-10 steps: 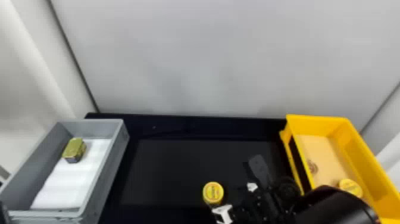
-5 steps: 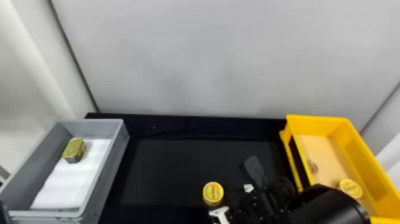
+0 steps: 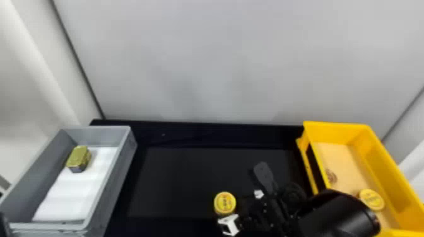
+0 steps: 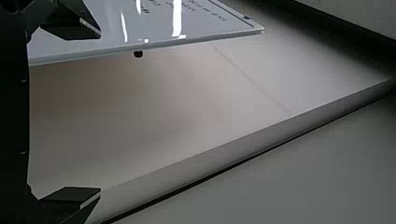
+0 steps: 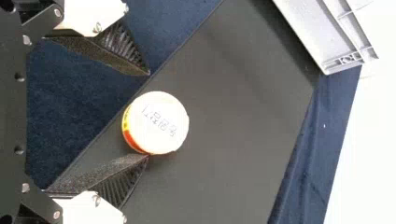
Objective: Pick up the round yellow can and place it in the yellow rectangular box
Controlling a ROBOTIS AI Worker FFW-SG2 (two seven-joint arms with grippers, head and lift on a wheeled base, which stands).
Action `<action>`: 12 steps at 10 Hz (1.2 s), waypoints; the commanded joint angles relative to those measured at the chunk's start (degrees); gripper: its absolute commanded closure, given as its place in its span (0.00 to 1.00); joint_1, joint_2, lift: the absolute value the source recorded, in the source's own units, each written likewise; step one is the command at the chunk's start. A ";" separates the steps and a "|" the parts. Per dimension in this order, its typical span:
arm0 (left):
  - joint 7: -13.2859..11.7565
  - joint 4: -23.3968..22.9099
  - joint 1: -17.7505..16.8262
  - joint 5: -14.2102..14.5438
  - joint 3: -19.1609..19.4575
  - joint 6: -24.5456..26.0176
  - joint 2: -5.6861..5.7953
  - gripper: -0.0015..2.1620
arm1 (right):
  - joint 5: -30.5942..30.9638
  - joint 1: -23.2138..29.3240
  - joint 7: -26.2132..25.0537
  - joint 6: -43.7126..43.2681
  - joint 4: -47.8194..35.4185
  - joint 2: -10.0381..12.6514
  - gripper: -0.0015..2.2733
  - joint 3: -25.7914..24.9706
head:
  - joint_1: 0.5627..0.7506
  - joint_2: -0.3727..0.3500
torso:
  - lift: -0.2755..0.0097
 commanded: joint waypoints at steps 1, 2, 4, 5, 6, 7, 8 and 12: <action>0.01 0.06 0.00 0.00 0.01 -0.01 -0.15 0.05 | 0.55 -1.17 0.17 -1.10 1.66 0.42 0.10 0.49 | 0.70 0.53 | 0.76; 0.01 0.06 0.00 0.00 -0.08 -0.01 -0.15 0.05 | 0.81 -1.79 0.44 -1.71 2.80 0.68 0.10 0.85 | 0.70 0.53 | 0.76; 0.01 0.06 0.00 0.00 0.01 -0.09 -0.15 0.05 | 1.78 -2.66 1.32 -3.03 4.82 1.12 0.10 1.02 | 0.70 0.53 | 0.76; 0.01 0.06 0.00 0.00 -0.08 -0.09 -0.15 0.05 | 2.39 -3.28 1.76 -3.73 6.14 1.38 0.10 1.02 | 0.70 0.53 | 0.76; 0.01 0.06 0.00 0.00 -0.08 -0.09 -0.15 0.05 | 2.75 -3.72 2.02 -4.35 7.11 1.74 0.10 0.93 | 0.70 0.53 | 0.76; 0.01 0.06 0.00 0.00 -0.08 -0.09 -0.15 0.05 | 3.01 -3.81 2.28 -4.52 7.02 1.74 0.13 1.02 | 0.70 0.53 | 0.76; 0.01 0.06 0.09 0.00 -0.08 -0.09 -0.15 0.05 | 3.10 -3.81 2.37 -4.61 6.84 1.74 0.20 0.85 | 0.70 0.53 | 0.76; 0.10 0.06 0.09 0.09 0.01 -0.18 -0.15 0.05 | 3.10 -3.54 2.46 -4.52 5.96 1.56 0.29 0.58 | 0.70 0.53 | 0.76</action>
